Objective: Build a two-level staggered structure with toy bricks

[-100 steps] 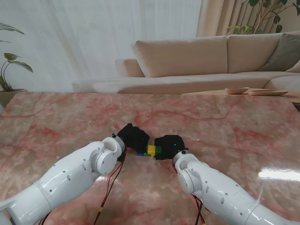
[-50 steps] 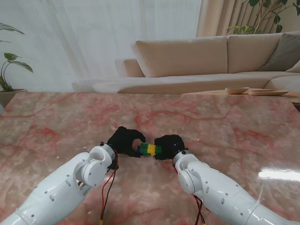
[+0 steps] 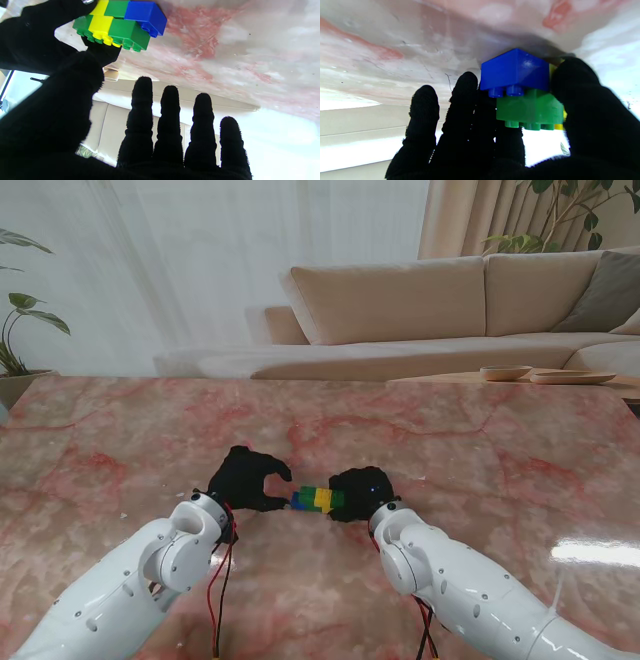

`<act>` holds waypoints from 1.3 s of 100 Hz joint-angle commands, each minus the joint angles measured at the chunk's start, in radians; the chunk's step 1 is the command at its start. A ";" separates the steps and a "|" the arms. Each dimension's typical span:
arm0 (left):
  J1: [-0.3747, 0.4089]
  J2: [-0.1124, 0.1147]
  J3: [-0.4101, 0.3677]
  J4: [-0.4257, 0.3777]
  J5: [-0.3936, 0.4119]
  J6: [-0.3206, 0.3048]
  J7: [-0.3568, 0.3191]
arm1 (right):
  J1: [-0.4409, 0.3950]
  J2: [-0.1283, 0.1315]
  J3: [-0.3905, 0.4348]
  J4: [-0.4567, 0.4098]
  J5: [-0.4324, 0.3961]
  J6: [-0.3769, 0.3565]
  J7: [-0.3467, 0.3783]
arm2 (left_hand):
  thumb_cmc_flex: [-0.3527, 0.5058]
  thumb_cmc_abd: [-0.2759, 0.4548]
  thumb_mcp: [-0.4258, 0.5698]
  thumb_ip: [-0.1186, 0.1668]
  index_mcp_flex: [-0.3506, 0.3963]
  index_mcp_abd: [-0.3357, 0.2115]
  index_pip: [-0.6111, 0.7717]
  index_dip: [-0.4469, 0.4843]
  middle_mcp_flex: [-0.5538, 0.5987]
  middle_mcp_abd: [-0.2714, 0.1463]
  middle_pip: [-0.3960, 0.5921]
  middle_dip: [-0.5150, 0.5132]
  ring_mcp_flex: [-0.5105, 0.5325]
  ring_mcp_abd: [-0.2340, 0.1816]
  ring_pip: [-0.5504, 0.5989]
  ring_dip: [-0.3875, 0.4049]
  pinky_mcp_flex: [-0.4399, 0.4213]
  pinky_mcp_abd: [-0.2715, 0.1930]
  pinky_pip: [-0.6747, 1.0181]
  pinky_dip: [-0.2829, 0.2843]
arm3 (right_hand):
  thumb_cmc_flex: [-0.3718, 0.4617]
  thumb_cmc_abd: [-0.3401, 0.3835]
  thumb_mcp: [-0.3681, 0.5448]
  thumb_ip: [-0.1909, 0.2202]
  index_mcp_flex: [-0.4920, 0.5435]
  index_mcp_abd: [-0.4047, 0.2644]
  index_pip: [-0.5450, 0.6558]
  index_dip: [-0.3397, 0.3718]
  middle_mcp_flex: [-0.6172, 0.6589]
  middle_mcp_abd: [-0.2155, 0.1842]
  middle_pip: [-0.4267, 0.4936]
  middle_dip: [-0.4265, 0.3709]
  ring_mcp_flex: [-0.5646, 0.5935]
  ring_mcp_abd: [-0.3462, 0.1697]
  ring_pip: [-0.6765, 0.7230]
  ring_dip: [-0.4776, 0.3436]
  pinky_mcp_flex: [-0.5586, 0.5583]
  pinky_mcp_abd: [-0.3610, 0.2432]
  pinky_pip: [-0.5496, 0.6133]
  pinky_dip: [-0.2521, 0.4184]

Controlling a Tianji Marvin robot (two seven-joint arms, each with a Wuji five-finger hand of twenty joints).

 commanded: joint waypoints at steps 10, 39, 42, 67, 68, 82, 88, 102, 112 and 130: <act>0.003 -0.007 -0.003 0.002 -0.006 0.001 -0.022 | -0.035 0.007 -0.015 0.029 -0.015 -0.008 0.018 | -0.007 0.019 0.011 0.027 0.014 -0.011 0.006 0.012 0.007 -0.015 -0.008 0.003 0.024 -0.006 0.009 0.007 -0.010 -0.018 0.031 0.000 | 0.013 0.024 -0.013 0.061 -0.033 -0.003 -0.259 -0.096 -0.097 0.015 -0.135 -0.091 -0.097 0.018 -0.074 -0.049 -0.077 0.021 -0.107 -0.043; 0.052 -0.001 -0.049 -0.049 0.013 0.009 -0.025 | -0.050 0.023 -0.007 -0.002 -0.047 -0.021 0.045 | -0.026 0.010 -0.020 0.027 -0.015 0.010 -0.036 -0.007 -0.026 -0.012 -0.025 -0.017 0.005 -0.011 -0.015 -0.016 -0.015 -0.007 0.010 -0.040 | -0.039 0.013 -0.141 0.094 -0.190 0.118 -0.447 -0.176 -0.312 0.077 -0.274 -0.251 -0.279 0.073 -0.344 -0.208 -0.245 0.070 -0.445 -0.094; 0.058 0.000 -0.056 -0.056 0.015 0.011 -0.028 | -0.053 0.025 -0.004 -0.008 -0.050 -0.023 0.050 | -0.028 0.008 -0.023 0.026 -0.020 0.013 -0.041 -0.009 -0.036 -0.010 -0.029 -0.018 0.001 -0.010 -0.018 -0.018 -0.015 -0.007 0.010 -0.041 | -0.051 0.007 -0.145 0.096 -0.211 0.134 -0.475 -0.191 -0.336 0.086 -0.291 -0.270 -0.299 0.079 -0.373 -0.225 -0.260 0.071 -0.474 -0.096; 0.109 0.010 -0.121 -0.119 0.016 0.004 -0.078 | -0.126 0.052 0.096 -0.126 -0.114 -0.041 0.111 | -0.039 0.054 -0.121 0.041 -0.062 0.051 -0.132 -0.053 -0.116 0.008 -0.080 -0.076 -0.044 -0.033 -0.114 -0.123 -0.003 -0.052 -0.053 -0.110 | -0.166 -0.018 -0.105 0.104 -0.279 0.182 -0.587 -0.263 -0.410 0.114 -0.389 -0.375 -0.371 0.116 -0.591 -0.341 -0.318 0.076 -0.652 -0.143; 0.111 0.010 -0.124 -0.122 0.015 0.004 -0.082 | -0.130 0.053 0.102 -0.132 -0.118 -0.043 0.115 | -0.038 0.057 -0.128 0.042 -0.063 0.052 -0.138 -0.056 -0.120 0.009 -0.083 -0.081 -0.047 -0.033 -0.119 -0.130 -0.002 -0.054 -0.060 -0.119 | -0.170 -0.019 -0.101 0.104 -0.280 0.182 -0.588 -0.265 -0.409 0.114 -0.394 -0.379 -0.370 0.117 -0.600 -0.346 -0.318 0.076 -0.658 -0.146; 0.147 0.017 -0.167 -0.165 0.001 -0.002 -0.125 | -0.200 0.069 0.200 -0.228 -0.174 -0.066 0.160 | -0.044 0.137 -0.263 0.065 -0.093 0.076 -0.225 -0.100 -0.173 0.013 -0.117 -0.131 -0.096 -0.056 -0.177 -0.211 0.008 -0.082 -0.161 -0.232 | -0.224 0.004 -0.069 0.103 -0.297 0.186 -0.601 -0.276 -0.411 0.121 -0.447 -0.425 -0.378 0.128 -0.683 -0.390 -0.326 0.071 -0.713 -0.180; 0.164 0.019 -0.185 -0.182 -0.007 -0.006 -0.139 | -0.234 0.073 0.244 -0.269 -0.193 -0.079 0.174 | -0.037 0.160 -0.312 0.076 -0.104 0.087 -0.255 -0.115 -0.196 0.016 -0.130 -0.146 -0.117 -0.061 -0.193 -0.232 0.009 -0.091 -0.181 -0.258 | -0.247 0.025 -0.059 0.103 -0.305 0.188 -0.607 -0.280 -0.409 0.125 -0.470 -0.446 -0.379 0.131 -0.707 -0.404 -0.326 0.067 -0.729 -0.193; 0.204 0.025 -0.229 -0.222 -0.018 -0.014 -0.182 | -0.307 0.080 0.340 -0.355 -0.236 -0.112 0.201 | -0.023 0.227 -0.431 0.099 -0.120 0.114 -0.338 -0.160 -0.244 0.016 -0.157 -0.189 -0.157 -0.075 -0.222 -0.278 0.016 -0.109 -0.240 -0.319 | -0.286 0.050 -0.034 0.105 -0.317 0.191 -0.620 -0.289 -0.403 0.134 -0.529 -0.508 -0.376 0.137 -0.767 -0.445 -0.322 0.053 -0.774 -0.243; 0.236 0.027 -0.259 -0.247 -0.025 -0.024 -0.190 | -0.361 0.083 0.411 -0.414 -0.259 -0.142 0.217 | -0.019 0.279 -0.512 0.114 -0.127 0.130 -0.371 -0.177 -0.269 0.037 -0.165 -0.203 -0.172 -0.080 -0.230 -0.296 0.020 -0.121 -0.246 -0.332 | -0.317 0.074 -0.028 0.109 -0.323 0.192 -0.640 -0.304 -0.386 0.145 -0.552 -0.554 -0.373 0.137 -0.798 -0.479 -0.312 0.042 -0.797 -0.287; 0.284 0.031 -0.310 -0.282 -0.041 -0.060 -0.216 | -0.468 0.085 0.535 -0.539 -0.269 -0.205 0.265 | 0.002 0.399 -0.718 0.153 -0.153 0.151 -0.427 -0.207 -0.307 0.033 -0.189 -0.217 -0.197 -0.089 -0.239 -0.322 0.026 -0.161 -0.223 -0.377 | -0.411 0.171 -0.014 0.130 -0.323 0.195 -0.676 -0.337 -0.371 0.160 -0.591 -0.634 -0.375 0.125 -0.836 -0.543 -0.279 -0.010 -0.859 -0.406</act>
